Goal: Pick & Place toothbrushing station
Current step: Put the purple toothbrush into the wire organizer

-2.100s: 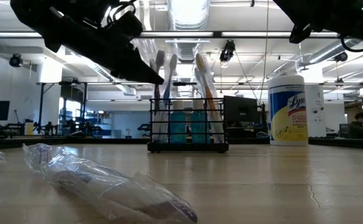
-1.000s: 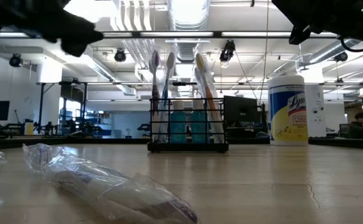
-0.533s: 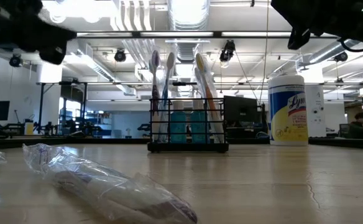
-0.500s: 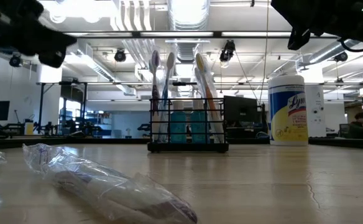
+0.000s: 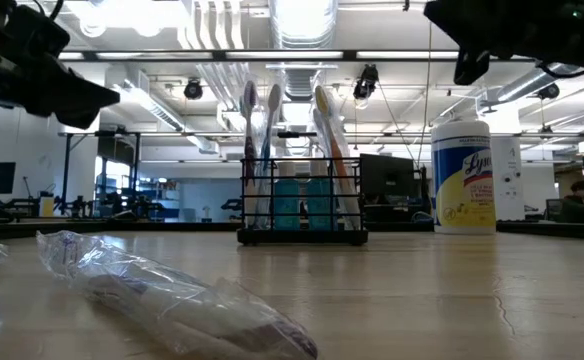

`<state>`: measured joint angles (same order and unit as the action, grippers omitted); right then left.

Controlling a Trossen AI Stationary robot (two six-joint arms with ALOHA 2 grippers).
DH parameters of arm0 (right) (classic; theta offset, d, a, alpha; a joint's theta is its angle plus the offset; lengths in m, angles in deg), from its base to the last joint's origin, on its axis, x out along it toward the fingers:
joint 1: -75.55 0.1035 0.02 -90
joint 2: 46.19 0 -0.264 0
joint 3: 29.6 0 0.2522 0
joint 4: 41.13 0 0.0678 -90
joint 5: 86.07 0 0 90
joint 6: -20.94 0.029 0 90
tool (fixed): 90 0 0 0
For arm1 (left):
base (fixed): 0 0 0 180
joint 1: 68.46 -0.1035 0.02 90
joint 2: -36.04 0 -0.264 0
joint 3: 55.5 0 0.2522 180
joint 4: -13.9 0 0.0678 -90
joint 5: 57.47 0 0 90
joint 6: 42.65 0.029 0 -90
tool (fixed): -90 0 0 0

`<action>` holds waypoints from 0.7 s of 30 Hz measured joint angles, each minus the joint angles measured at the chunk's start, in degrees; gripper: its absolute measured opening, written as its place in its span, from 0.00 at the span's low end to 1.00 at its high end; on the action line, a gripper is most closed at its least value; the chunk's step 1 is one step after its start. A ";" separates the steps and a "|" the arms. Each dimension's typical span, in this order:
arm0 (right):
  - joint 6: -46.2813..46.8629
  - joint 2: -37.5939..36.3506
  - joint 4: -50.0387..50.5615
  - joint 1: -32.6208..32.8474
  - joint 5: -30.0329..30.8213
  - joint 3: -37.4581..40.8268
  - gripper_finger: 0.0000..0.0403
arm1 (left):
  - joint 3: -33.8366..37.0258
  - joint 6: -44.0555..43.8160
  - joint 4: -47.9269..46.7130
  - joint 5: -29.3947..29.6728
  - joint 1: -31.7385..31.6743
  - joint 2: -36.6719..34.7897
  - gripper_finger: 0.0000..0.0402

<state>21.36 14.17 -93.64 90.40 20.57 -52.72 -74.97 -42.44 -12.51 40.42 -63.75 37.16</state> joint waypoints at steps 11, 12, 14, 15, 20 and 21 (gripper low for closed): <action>10.01 15.72 42.41 3.92 4.94 -30.25 0.02 | 0.15 -0.85 -0.48 -0.35 0.00 -0.37 0.02; 11.09 17.92 46.01 4.64 5.83 -33.52 0.02 | -0.12 -1.37 -0.45 -0.34 0.00 -0.36 0.02; 13.76 22.46 51.90 5.84 6.02 -39.88 0.02 | -0.78 -2.22 -0.25 -0.31 0.00 -0.37 0.01; 15.32 24.62 54.95 6.38 6.00 -43.07 0.02 | -0.99 -2.52 0.00 -0.31 0.00 -0.37 0.01; 23.12 35.75 70.14 7.85 5.95 -59.80 0.02 | -1.39 -4.04 -0.02 2.08 0.00 -0.37 0.03; 24.90 38.26 73.04 7.91 5.95 -63.49 0.02 | -1.40 -4.35 -0.02 2.34 0.00 -0.37 0.03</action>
<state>46.26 52.43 -20.60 98.32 26.51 -116.21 -76.37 -46.78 -12.53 42.76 -63.75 36.79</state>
